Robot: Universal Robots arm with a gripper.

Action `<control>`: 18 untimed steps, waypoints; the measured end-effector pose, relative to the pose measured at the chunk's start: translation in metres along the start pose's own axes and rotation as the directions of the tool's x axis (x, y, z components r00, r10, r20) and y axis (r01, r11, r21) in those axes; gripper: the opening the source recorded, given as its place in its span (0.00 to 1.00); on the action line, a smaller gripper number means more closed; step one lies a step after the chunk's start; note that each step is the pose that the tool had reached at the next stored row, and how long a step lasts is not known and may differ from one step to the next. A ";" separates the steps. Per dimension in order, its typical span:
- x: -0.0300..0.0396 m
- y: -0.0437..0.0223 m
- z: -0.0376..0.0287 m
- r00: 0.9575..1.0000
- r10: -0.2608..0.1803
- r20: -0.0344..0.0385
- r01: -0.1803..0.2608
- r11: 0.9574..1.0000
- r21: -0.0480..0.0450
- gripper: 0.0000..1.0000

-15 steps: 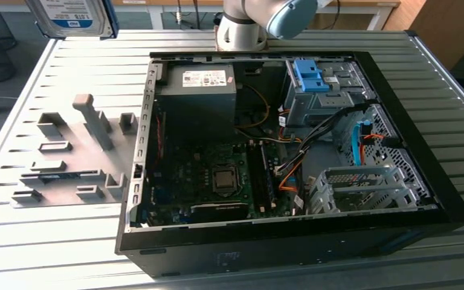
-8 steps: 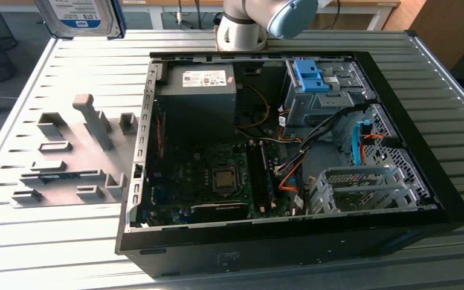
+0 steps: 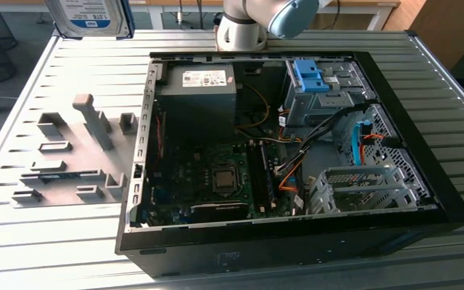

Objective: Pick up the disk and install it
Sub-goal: 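Pick up the disk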

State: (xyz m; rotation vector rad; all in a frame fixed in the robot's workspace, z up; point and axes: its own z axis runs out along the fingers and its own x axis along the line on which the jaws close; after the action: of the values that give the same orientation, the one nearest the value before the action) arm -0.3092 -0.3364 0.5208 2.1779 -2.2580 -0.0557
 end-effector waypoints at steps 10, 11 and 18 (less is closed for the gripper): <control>0.0000 -0.0002 0.0000 1.000 0.000 0.000 0.000 1.000 0.000 0.37; 0.0002 -0.0002 0.0000 1.000 0.000 -0.001 0.000 1.000 0.000 0.37; 0.0062 -0.0004 -0.0001 1.000 0.000 -0.006 0.000 1.000 0.000 0.37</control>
State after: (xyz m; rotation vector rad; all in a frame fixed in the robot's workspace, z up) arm -0.3090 -0.3426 0.5208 2.1750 -2.2550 -0.0488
